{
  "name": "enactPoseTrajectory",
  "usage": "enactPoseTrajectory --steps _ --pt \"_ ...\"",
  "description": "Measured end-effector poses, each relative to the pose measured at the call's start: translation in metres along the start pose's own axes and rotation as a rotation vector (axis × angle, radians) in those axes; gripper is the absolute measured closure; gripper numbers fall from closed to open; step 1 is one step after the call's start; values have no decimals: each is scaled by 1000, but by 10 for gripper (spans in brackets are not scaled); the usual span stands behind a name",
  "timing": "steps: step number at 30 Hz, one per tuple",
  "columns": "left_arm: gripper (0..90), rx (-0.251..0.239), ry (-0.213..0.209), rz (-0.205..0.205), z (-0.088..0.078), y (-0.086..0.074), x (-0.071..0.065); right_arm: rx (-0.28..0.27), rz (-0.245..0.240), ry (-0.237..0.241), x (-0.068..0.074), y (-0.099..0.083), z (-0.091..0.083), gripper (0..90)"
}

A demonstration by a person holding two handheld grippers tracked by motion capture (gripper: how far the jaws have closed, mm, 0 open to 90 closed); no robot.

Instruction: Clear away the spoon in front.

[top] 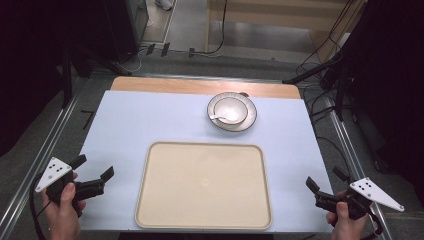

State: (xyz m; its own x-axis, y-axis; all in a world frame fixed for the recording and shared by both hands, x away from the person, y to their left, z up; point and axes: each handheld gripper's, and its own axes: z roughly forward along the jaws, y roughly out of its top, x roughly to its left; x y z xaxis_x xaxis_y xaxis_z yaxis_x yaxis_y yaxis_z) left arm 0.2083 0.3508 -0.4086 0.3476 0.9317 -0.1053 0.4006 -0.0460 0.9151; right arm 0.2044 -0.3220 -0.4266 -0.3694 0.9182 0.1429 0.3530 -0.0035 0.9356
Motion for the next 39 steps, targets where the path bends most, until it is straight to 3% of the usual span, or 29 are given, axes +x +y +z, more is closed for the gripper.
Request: enactPoseTrajectory --steps 3,4,8,14,24,27,33,38,39 --pt "0 -3 3 12 3 6 -7 -2 -11 -1 -2 1 2 0" --pt "0 -21 -29 6 6 13 -12 6 2 9 -3 1 4 0" --pt "0 -22 -65 27 16 27 -25 12 -3 20 -1 1 7 0" --pt "4 -1 -127 57 42 49 -44 21 -16 23 0 1 8 0" --pt "120 34 -231 109 90 85 -82 23 -7 18 -1 0 4 0" --pt "143 41 -245 114 100 89 -88 23 -10 18 -1 0 5 0" --pt "190 76 -287 135 139 100 -108 24 -15 22 -1 -1 5 0" --pt "207 84 -292 137 158 103 -115 16 -19 29 0 -1 5 0" --pt "216 90 -296 135 169 105 -118 17 -25 30 1 -1 5 0"
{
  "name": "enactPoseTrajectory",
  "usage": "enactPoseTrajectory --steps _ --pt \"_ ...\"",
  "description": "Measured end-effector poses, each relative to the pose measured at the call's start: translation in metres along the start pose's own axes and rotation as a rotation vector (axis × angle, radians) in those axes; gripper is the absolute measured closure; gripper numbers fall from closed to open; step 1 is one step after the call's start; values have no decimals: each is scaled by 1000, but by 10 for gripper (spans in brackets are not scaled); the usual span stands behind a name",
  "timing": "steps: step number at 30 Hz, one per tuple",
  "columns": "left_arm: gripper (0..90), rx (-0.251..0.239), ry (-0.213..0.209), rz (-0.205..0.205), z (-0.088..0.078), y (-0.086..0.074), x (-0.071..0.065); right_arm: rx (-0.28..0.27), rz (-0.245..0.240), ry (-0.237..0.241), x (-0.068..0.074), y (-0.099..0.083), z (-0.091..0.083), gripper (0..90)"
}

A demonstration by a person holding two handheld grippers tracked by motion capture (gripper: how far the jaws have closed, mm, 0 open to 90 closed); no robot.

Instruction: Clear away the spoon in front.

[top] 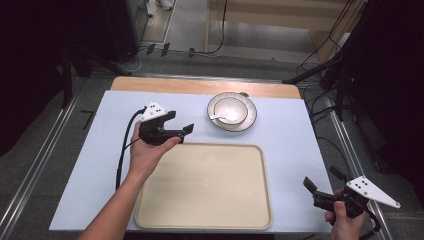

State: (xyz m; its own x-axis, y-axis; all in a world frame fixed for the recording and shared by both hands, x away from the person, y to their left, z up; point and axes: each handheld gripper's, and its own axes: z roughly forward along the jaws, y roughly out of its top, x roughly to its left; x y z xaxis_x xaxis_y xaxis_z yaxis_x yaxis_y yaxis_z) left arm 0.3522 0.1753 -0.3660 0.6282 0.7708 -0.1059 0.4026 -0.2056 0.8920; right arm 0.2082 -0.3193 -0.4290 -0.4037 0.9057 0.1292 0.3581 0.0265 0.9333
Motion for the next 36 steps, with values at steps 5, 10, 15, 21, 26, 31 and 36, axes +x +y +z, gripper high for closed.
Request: enactPoseTrajectory --steps 5,10,15,21,26,31,36 --pt "266 12 -21 -19 22 5 2 -3 -5 7 1 0 1 0" --pt "322 50 -43 -30 51 12 1 -1 -22 14 3 0 2 0" --pt "374 84 -65 -44 73 14 1 -5 -27 15 3 1 2 0" --pt "490 133 -85 -93 96 12 3 -5 -24 18 1 0 2 0" --pt "547 141 -89 -145 106 9 9 -5 -28 18 1 0 2 0" --pt "559 159 -91 -201 116 9 16 1 -33 18 1 -1 3 0" --pt "599 206 -142 -269 128 10 23 21 -69 11 5 -2 6 0"
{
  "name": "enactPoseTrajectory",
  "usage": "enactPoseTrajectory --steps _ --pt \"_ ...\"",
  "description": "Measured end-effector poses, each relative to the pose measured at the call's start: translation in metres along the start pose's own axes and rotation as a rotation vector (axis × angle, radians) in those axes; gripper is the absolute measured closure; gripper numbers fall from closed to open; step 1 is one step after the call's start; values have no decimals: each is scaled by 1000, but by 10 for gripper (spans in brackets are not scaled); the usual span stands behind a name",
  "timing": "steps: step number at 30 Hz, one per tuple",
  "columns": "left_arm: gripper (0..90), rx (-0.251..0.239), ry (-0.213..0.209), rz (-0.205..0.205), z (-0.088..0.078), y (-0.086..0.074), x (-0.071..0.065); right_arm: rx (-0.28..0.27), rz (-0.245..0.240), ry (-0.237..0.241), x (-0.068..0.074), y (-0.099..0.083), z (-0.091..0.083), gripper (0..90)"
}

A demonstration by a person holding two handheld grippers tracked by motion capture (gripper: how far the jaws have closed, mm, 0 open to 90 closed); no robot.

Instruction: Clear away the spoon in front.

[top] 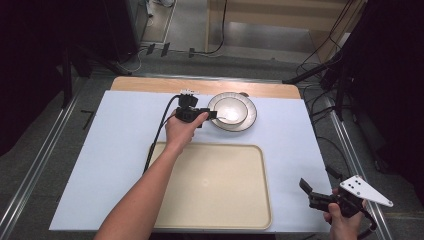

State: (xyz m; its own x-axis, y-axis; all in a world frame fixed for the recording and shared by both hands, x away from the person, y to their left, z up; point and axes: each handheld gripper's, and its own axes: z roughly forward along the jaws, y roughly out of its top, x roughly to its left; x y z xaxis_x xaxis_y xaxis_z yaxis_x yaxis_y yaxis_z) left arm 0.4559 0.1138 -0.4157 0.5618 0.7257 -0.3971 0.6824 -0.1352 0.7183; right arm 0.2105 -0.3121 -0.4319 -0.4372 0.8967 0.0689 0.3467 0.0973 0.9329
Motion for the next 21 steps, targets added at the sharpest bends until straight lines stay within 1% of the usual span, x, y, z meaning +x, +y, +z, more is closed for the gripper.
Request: enactPoseTrajectory --steps 5,6,7,8,10,13,15,18,19,20,21 --pt "661 29 -34 -42 3 0 0 0 1 -2 1 -1 0 0" --pt "683 29 -34 -42 3 0 0 0 1 -2 1 -1 0 0" --pt "708 44 -39 -45 5 -1 -1 -1 2 -3 0 -1 -1 0" --pt "737 49 -39 -46 5 -1 -2 -2 1 -4 0 -1 -1 0" --pt "762 50 -39 -49 5 -1 -4 -3 5 -6 0 -1 -1 0" --pt "777 64 -40 -28 5 -1 -7 -2 8 -6 0 -1 -1 0" --pt "786 64 -34 -22 5 -1 -9 -1 7 -5 0 -1 -1 0" --pt "805 69 -38 -9 6 -1 -13 -2 4 -6 0 -1 -1 0" --pt "815 75 -36 3 6 -1 -14 -3 6 -8 0 -1 -1 0" --pt "846 69 -39 4 6 -1 -15 -1 9 -8 0 -1 -1 0" --pt "865 70 -30 10 6 -1 -15 0 11 -10 0 -1 0 0"
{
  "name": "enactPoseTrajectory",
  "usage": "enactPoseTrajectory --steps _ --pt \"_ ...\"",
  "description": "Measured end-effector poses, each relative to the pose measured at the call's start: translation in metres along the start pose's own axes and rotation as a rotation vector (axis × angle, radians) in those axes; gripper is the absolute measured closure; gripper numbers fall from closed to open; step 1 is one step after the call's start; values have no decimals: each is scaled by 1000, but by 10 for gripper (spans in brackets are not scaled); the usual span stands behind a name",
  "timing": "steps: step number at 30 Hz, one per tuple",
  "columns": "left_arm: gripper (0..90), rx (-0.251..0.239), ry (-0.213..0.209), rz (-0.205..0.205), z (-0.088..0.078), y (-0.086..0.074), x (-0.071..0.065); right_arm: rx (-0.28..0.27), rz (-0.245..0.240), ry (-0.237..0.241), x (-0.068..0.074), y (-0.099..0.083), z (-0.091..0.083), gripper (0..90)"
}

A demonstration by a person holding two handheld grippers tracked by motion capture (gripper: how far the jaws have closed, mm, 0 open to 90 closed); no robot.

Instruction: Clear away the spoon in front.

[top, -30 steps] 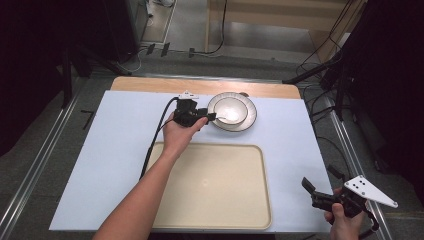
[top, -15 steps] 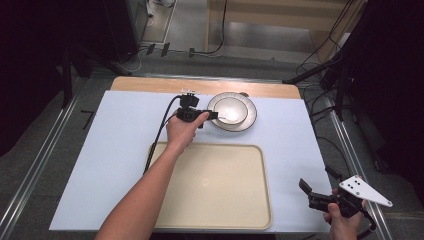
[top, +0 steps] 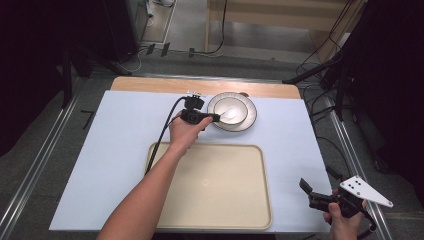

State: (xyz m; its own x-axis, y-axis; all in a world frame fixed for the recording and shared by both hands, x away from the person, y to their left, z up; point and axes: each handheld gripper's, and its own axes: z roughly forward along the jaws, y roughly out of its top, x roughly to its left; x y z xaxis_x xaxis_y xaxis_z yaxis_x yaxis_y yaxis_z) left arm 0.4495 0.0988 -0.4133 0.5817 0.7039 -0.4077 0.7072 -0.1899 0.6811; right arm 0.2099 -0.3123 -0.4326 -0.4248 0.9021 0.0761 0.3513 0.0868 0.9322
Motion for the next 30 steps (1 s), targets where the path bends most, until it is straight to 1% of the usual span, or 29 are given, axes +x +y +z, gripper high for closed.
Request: enactPoseTrajectory --steps 3,4,6,7,10,11,13,14,15,16,19,21,22,24,25,27,30 --pt "868 2 -2 25 1 0 -2 2 1 1 0 0 0 0" --pt "868 1 9 36 1 0 -3 1 0 0 0 0 0 0" --pt "869 -5 8 40 0 0 -4 2 -1 -1 0 0 1 0" --pt "870 -23 5 48 -2 0 -5 2 0 -1 -1 -1 1 0" --pt "870 -56 14 59 -8 3 -8 0 0 0 -1 -1 1 0" --pt "870 -64 22 71 -11 3 -9 -1 0 1 -1 -1 1 0" --pt "870 -76 24 80 -17 4 -10 -2 -2 2 -1 -1 1 0" --pt "870 -88 20 79 -19 4 -11 -3 -2 3 -1 -1 1 0" --pt "870 -88 20 79 -19 4 -11 -3 -2 3 -1 -1 1 0" --pt "871 -106 21 73 -27 3 -12 -5 -8 7 0 -1 1 0" --pt "871 -133 28 74 -38 0 -11 -5 -10 7 0 -1 1 0" --pt "871 -146 32 72 -45 -2 -11 -6 -12 6 0 -1 1 0" --pt "871 -146 32 72 -45 -2 -11 -6 -12 6 0 -1 1 0" --pt "870 -166 37 64 -53 -6 -9 -11 -15 10 1 -1 1 0" --pt "870 -179 35 59 -60 -9 -8 -13 -18 11 2 -1 1 0" --pt "871 -186 38 59 -63 -11 -8 -13 -21 11 2 -1 1 0" --pt "870 -210 46 61 -76 -16 -9 -13 -22 14 3 -1 1 0"
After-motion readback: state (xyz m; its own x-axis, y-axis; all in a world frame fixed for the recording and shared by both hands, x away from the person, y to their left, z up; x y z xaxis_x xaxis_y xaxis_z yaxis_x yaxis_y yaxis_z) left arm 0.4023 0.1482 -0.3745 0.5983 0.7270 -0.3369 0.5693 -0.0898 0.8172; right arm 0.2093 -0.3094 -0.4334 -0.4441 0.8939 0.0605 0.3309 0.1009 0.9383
